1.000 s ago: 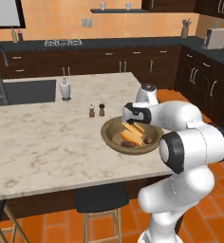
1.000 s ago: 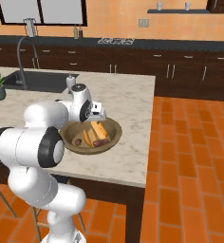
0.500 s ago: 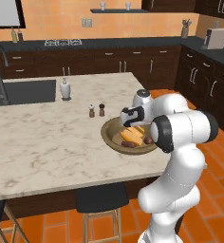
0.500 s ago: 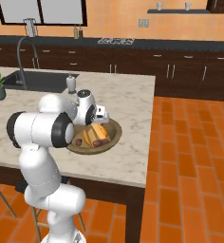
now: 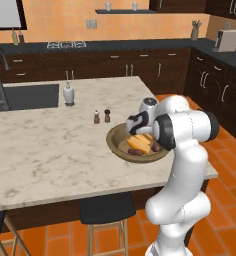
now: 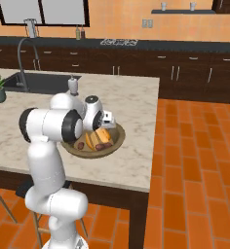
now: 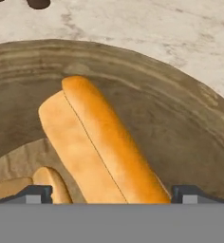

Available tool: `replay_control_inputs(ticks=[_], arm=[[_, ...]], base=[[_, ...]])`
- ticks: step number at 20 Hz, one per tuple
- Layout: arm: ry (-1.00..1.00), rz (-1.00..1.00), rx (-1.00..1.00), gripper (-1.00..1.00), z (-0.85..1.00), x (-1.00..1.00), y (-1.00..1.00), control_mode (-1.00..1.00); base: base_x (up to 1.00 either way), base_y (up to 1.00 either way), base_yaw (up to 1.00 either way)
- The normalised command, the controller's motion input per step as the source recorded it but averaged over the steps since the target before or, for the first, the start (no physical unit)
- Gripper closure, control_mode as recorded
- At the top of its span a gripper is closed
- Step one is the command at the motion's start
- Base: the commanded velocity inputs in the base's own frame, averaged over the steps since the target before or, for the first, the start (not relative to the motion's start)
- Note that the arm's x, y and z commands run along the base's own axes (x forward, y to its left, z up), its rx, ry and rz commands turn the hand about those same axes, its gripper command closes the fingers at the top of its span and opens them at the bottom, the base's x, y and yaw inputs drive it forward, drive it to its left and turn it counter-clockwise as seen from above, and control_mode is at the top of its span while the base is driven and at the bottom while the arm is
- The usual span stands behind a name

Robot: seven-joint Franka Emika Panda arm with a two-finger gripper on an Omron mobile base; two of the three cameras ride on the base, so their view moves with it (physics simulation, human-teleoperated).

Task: Place one bun and one sausage from the bowl on each plate.

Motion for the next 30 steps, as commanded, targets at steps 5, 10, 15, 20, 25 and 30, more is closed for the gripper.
replay_control_inputs(ticks=[5, 10, 15, 20, 25, 30], arm=[[0.01, 0.0, 0.0, -1.0, -0.23, 0.36, 0.0, -1.0], [0.03, 0.0, 0.0, -1.0, -0.26, 0.27, -0.06, -1.0], [-0.04, 0.0, 0.0, -1.0, -0.19, -0.13, -0.06, -1.0], [-0.18, 0.0, 0.0, 1.0, -0.24, -0.26, 0.0, -1.0], [-0.15, 0.0, 0.0, 1.0, -0.1, -0.17, 0.01, -1.0], [-0.05, 0.02, -0.04, 1.0, 0.54, -0.37, 0.07, -1.0]], base=[[0.0, 0.0, 0.0], [0.0, 0.0, 0.0], [0.0, 0.0, 0.0], [0.0, 0.0, 0.0], [0.0, 0.0, 0.0], [0.0, 0.0, 0.0]])
